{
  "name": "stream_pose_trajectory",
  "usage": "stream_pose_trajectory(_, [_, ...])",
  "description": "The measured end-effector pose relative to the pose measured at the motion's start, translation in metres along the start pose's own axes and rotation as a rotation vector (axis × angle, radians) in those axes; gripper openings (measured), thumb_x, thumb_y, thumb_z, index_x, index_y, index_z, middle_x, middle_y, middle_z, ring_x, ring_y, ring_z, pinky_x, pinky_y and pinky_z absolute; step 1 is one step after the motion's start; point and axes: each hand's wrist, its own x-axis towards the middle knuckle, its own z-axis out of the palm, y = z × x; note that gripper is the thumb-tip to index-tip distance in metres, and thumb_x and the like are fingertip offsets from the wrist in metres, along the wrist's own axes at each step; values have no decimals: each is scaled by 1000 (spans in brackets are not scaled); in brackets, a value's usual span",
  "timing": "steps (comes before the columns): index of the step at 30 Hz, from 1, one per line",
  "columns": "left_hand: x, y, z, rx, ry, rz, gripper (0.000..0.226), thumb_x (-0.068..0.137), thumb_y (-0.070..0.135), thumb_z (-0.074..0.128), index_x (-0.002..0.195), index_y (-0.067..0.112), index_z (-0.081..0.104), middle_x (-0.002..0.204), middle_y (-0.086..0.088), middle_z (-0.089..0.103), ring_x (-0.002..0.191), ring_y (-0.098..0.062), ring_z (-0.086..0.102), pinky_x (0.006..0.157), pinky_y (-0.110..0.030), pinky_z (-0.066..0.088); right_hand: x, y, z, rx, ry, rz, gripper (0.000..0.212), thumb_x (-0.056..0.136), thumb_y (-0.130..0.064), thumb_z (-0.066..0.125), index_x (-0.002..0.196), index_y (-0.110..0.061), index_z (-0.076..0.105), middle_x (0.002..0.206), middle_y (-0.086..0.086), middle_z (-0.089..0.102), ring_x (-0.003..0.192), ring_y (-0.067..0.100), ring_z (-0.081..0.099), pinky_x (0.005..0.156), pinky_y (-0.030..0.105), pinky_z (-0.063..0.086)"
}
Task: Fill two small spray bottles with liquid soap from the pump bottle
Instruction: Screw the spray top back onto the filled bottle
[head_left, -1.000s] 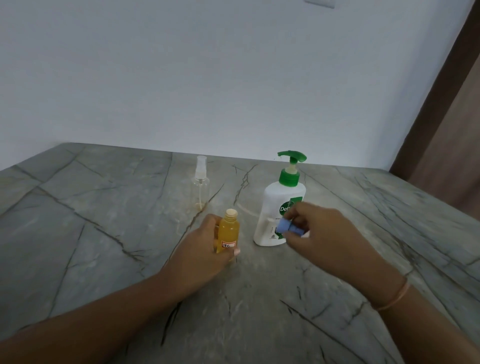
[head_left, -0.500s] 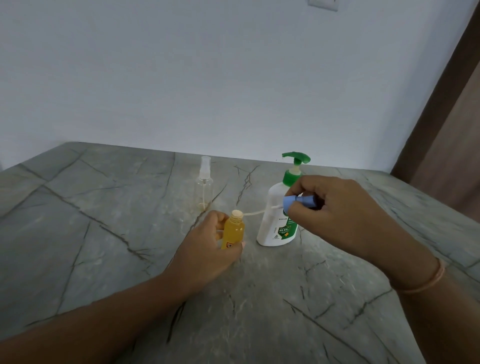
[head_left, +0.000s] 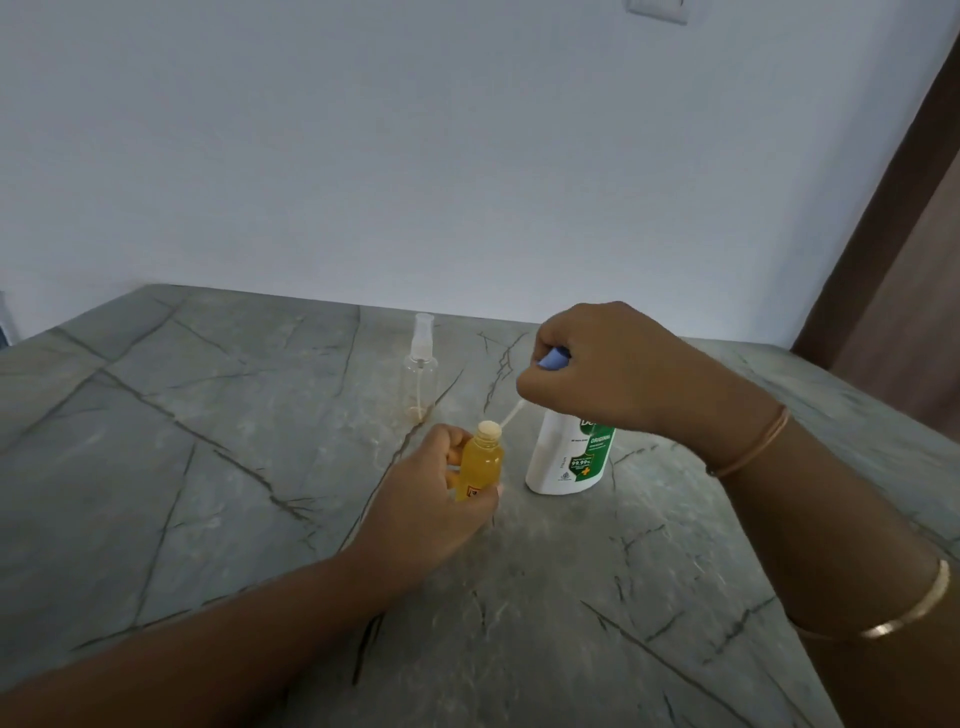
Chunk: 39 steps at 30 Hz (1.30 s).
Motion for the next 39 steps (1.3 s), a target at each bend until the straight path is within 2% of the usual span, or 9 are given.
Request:
stream_pose_trajectory(3, [-1,1,0,-31,-2,-3,42,78,33,68,111,26,44,109,8,54,102,-10,53,89,-30,49,12,-4,-3,12,-102,-9,29,80,-34,57,79,-7,66,74,5,61,64,13,51,56,25,40])
stream_pose_trajectory(13, [0,2,-2,-35,27,17,34,80,33,66,102,30,40,87,22,46,85,0,48,67,-6,37,24,2,21,150,-247,-33,23,83,-23,60,88,-2,68,71,6,54,62,13,46,56,24,36])
stream_pose_trajectory(15, [0,2,-2,-31,25,9,34,81,33,65,102,30,38,86,22,43,82,0,46,68,-10,41,24,1,28,184,-243,-53,19,83,-23,62,88,-6,69,68,1,56,59,10,46,56,23,37])
stream_pose_trajectory(20, [0,3,-3,-42,-3,-8,34,81,32,64,105,27,41,94,16,49,89,-3,49,79,-21,45,26,6,39,260,-162,-22,13,83,-22,65,85,-9,68,59,-9,52,52,5,45,57,23,41])
stream_pose_trajectory(26, [2,3,-1,-6,-1,-12,44,82,32,63,118,20,42,106,10,49,97,-6,48,85,-23,45,19,10,43,321,-211,17,22,84,-28,67,87,-6,66,65,3,61,57,10,54,60,25,50])
stream_pose_trajectory(32, [3,0,0,54,-5,-12,63,82,37,62,134,21,31,134,4,45,114,-8,47,87,-20,37,15,4,57,69,-32,60,47,81,-53,60,60,-16,42,59,0,38,52,8,34,51,20,28])
stream_pose_trajectory(35, [2,-1,0,64,2,-15,63,82,38,61,134,21,30,132,5,46,115,-8,47,92,-23,39,9,5,56,165,-26,58,43,78,-58,59,96,-19,57,78,-7,53,69,4,49,63,16,40])
stream_pose_trajectory(37, [1,0,0,31,24,-6,54,80,37,64,126,24,37,114,12,47,103,-2,44,84,-19,39,6,8,52,317,-68,21,45,85,-42,61,124,-23,52,104,-9,58,92,3,54,75,12,44])
stream_pose_trajectory(39, [1,-1,0,5,41,-15,41,78,37,67,108,27,42,102,15,46,96,-3,48,80,-19,43,6,9,54,388,-80,-41,36,89,-20,61,125,-21,56,116,-7,62,100,2,55,79,6,40])
